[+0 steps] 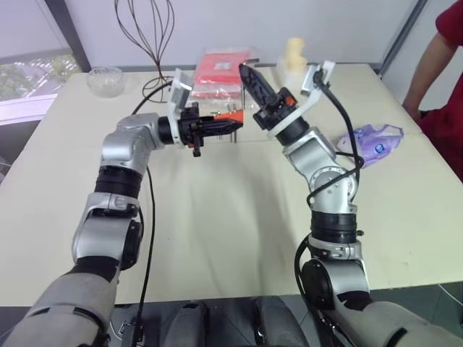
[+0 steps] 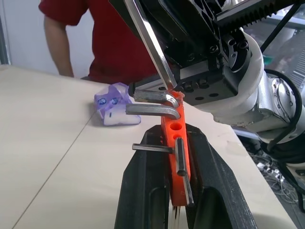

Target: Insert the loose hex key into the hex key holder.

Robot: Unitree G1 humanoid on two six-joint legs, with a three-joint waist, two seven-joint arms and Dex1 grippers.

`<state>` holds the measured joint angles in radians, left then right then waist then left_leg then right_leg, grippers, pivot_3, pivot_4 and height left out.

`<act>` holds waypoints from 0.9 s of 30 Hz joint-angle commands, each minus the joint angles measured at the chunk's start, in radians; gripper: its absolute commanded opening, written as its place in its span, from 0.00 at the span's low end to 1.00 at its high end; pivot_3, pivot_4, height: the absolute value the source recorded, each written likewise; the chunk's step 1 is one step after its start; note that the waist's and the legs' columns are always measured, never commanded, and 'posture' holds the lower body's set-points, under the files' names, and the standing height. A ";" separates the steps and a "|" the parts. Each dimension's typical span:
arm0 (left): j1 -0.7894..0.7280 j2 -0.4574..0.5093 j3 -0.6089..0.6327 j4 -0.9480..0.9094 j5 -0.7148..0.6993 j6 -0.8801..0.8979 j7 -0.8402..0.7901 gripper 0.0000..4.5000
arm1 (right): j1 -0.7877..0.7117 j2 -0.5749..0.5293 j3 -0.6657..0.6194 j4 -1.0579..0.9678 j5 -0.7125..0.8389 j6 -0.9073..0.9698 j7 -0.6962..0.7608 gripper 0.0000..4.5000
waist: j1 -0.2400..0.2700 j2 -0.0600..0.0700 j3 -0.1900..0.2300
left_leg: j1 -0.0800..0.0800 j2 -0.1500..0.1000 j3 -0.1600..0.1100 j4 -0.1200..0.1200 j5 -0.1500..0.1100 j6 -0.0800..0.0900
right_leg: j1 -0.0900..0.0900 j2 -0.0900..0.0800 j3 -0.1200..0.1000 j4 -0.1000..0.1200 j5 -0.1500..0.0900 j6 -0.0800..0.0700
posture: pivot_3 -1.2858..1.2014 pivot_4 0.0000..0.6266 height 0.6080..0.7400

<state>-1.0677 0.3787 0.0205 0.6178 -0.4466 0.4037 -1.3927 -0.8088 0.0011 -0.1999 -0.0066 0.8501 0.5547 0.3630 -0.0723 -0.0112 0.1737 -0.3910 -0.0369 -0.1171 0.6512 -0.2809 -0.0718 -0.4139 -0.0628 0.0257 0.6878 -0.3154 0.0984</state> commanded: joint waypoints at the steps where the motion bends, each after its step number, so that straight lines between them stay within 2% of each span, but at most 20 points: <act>1: -0.027 -0.004 0.019 -0.037 -0.017 -0.012 -0.001 0.00 | -0.002 0.009 0.008 -0.043 0.017 -0.009 0.008 0.01 | 0.000 0.000 0.000 | 0.000 0.000 0.000 0.000 0.000 0.000 | 0.000 0.000 0.000 0.000 0.000 0.000 | 0.52 0.24 1.00; 19: -0.036 -0.016 0.033 -0.034 -0.028 -0.002 0.014 0.00 | 0.019 0.014 0.017 -0.042 0.009 -0.010 0.007 0.01 | 0.000 0.000 0.000 | 0.000 0.000 0.000 0.000 0.000 0.000 | 0.000 0.000 0.000 0.000 0.000 0.000 | 0.52 0.24 1.00; 27: -0.042 -0.003 0.072 -0.076 -0.105 0.122 0.009 0.00 | 0.028 -0.012 0.025 -0.016 -0.021 -0.027 0.036 0.01 | -0.001 0.000 0.000 | 0.000 0.000 0.000 0.000 0.000 0.000 | 0.000 0.000 0.000 0.000 0.000 0.000 | 0.52 0.24 1.00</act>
<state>-1.0676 0.3621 0.0319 0.6039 -0.4936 0.5108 -1.3823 -0.7880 -0.0031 -0.1839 -0.0152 0.8411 0.5333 0.3881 -0.0730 -0.0112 0.1737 -0.3910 -0.0369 -0.1172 0.6513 -0.2809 -0.0718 -0.4139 -0.0627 0.0257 0.6878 -0.3154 0.0984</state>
